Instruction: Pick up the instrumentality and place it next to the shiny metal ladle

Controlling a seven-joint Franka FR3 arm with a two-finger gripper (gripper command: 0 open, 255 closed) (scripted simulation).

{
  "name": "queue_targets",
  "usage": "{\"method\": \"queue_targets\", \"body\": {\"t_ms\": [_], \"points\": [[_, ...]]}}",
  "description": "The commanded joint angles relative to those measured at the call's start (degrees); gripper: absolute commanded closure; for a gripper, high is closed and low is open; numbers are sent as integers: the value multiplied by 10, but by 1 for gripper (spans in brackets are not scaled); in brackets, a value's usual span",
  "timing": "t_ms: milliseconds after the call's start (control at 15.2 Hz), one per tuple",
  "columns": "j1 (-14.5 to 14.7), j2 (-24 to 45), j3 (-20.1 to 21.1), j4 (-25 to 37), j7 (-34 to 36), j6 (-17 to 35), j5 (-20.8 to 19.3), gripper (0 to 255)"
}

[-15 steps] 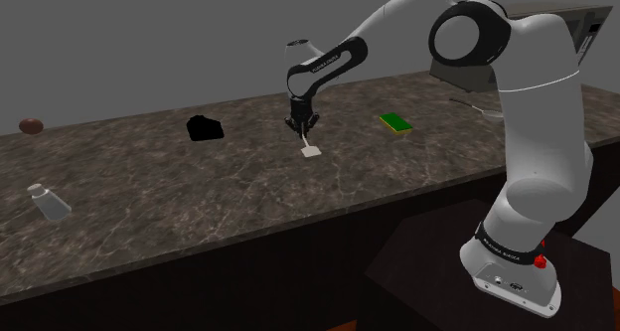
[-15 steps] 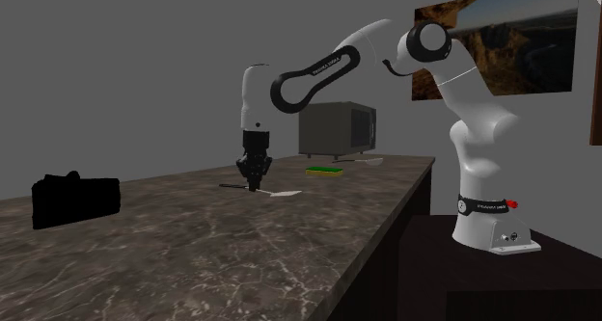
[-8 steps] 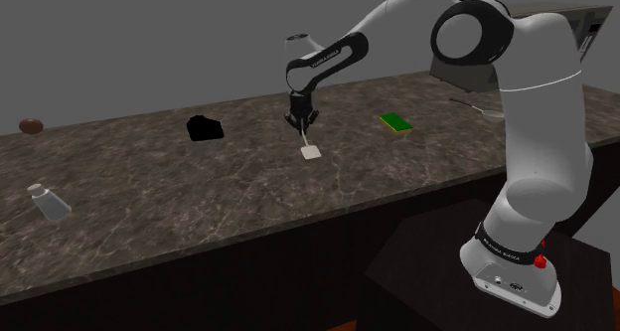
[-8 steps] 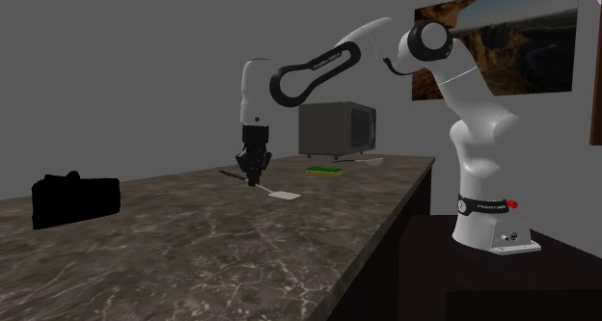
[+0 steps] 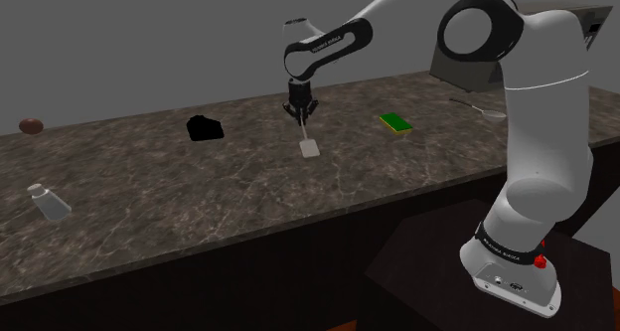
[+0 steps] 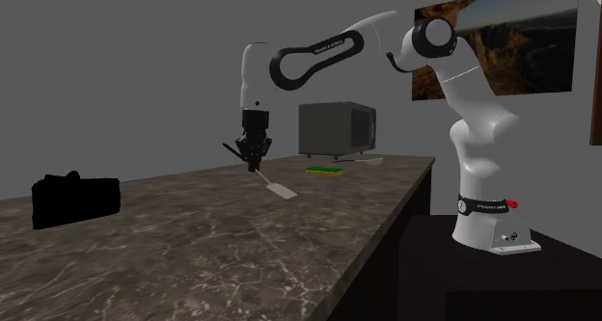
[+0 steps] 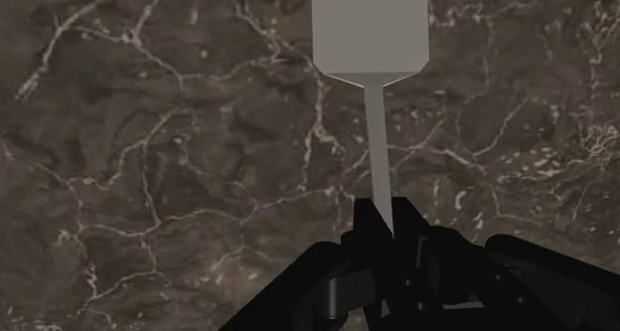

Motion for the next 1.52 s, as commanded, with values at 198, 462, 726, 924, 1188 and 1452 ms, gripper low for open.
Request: {"method": "queue_targets", "body": {"t_ms": [198, 462, 726, 924, 1188, 1452], "points": [[-1, -11, 1, 23, -3, -34, 3, 255], [0, -17, 1, 45, -5, -62, 4, 255], [-21, -81, -3, -43, -29, -37, 14, 255], [-40, -138, -10, -123, -56, -13, 23, 255], [-63, -208, -24, -215, -95, 11, 34, 255], [-83, -273, -43, -294, -137, 27, 41, 255]]}}
